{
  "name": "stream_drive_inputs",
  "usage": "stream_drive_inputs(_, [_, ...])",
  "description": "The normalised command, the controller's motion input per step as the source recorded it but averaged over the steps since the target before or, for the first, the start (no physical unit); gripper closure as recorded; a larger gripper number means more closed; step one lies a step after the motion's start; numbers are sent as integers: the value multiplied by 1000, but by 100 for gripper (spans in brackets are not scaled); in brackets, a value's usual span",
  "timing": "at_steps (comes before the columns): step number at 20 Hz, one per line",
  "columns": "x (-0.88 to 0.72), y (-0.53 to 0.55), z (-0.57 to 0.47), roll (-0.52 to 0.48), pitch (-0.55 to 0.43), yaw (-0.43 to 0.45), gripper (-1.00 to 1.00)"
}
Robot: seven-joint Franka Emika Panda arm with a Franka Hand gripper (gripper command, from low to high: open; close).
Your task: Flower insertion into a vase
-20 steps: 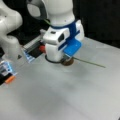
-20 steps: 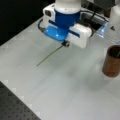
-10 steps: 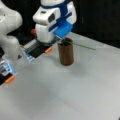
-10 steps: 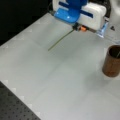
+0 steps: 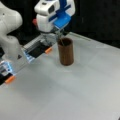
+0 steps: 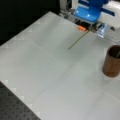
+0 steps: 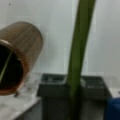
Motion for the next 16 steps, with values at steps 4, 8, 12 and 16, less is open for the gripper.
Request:
stream_drive_inputs(4, [-491,344,-75,44,-95,-148,100])
stream_drive_inputs(8, [-366,104,-104,88,-100,-116,100])
stream_drive_inputs(12, [-330,-12,-110,126,-60,-93,100])
stream_drive_inputs(16, [-382,21,-115,143,-4,-64,100])
